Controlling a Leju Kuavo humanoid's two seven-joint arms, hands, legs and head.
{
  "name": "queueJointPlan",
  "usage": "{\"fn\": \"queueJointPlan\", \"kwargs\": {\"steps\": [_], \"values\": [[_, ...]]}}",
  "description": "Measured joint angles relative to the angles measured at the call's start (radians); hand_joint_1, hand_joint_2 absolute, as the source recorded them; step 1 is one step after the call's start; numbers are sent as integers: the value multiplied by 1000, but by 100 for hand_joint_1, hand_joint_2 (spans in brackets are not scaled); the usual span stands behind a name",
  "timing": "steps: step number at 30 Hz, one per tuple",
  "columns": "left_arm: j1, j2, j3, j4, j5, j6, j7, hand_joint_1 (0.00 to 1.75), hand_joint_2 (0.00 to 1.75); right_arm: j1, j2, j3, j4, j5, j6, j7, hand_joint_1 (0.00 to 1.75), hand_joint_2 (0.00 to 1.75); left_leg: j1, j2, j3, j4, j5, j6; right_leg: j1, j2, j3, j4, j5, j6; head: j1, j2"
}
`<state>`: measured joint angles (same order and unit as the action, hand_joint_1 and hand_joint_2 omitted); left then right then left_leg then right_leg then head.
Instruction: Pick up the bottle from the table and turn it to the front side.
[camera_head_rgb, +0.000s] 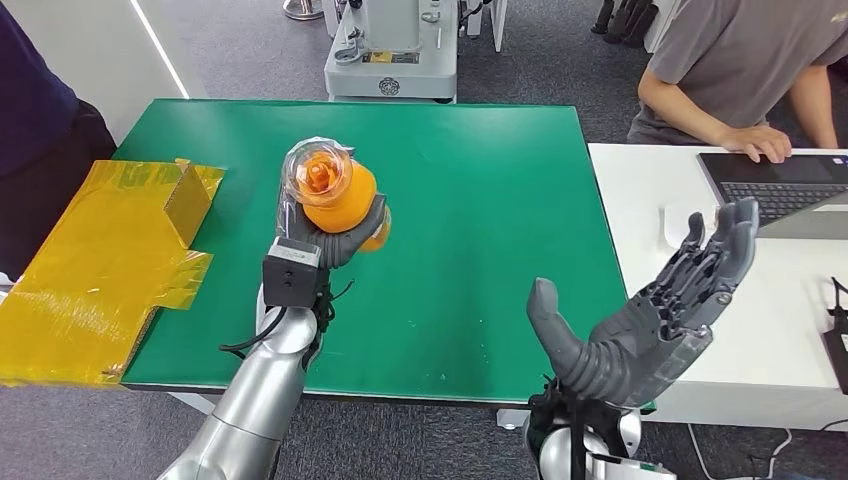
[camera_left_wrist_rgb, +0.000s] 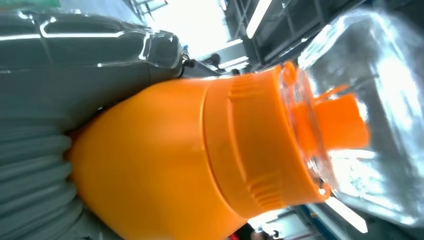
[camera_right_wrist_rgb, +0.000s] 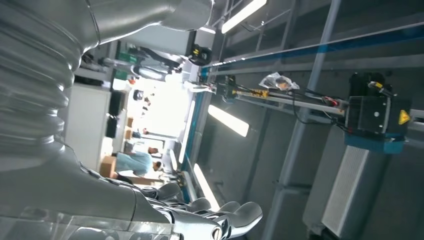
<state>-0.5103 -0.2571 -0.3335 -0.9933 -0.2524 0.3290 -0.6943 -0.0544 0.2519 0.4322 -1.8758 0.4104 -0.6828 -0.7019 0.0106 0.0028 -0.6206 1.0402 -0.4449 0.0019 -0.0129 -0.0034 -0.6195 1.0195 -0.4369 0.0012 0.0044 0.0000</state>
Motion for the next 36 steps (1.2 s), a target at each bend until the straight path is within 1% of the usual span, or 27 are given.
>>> {"fn": "queueJointPlan", "kwargs": {"steps": [3,8,14,17,20,22,26,29,33,36], "values": [[-4,13,6,16,-21,23,0,175,175,17,-2,9,-6,-6,0,0,0,175,0,0,0,0,0,0,0,0,0,0,0,0,0,0],[-18,53,11,60,-101,129,0,175,175,52,-4,17,-6,-10,0,0,0,175,0,0,0,0,0,0,0,0,0,0,0,0,0,0],[-23,82,13,96,-115,146,0,175,175,63,-4,25,-4,-14,0,0,0,175,0,0,0,0,0,0,0,0,0,0,0,0,0,0],[-32,97,13,116,-169,200,5,175,175,63,-4,29,2,-28,0,0,0,175,0,0,0,0,0,0,0,0,0,0,0,0,0,0],[-74,134,13,169,-305,310,57,175,175,63,-5,32,16,-41,0,0,0,175,0,0,0,0,0,0,0,0,0,0,0,0,0,0],[-108,165,18,206,-412,351,111,175,175,64,-6,34,26,-44,0,0,0,175,0,0,0,0,1,-1,0,0,0,1,0,0,0,0],[-135,217,76,225,-742,362,215,175,175,67,-10,44,48,-61,0,0,0,175,1,0,0,-1,2,-2,0,1,0,2,0,0,0,0],[-139,244,129,223,-957,362,275,175,175,66,-12,51,61,-66,0,0,0,175,1,0,0,-1,2,-3,0,0,0,2,0,-1,0,0],[-139,273,166,210,-1176,362,342,175,175,65,-15,56,75,-76,0,0,0,175,0,0,0,-1,2,-3,0,0,0,2,-1,-1,0,0],[-143,297,165,207,-1258,363,416,175,175,65,-16,57,81,-76,0,0,0,175,0,0,0,-1,2,-3,0,0,-1,2,-1,-1,0,0]]}}
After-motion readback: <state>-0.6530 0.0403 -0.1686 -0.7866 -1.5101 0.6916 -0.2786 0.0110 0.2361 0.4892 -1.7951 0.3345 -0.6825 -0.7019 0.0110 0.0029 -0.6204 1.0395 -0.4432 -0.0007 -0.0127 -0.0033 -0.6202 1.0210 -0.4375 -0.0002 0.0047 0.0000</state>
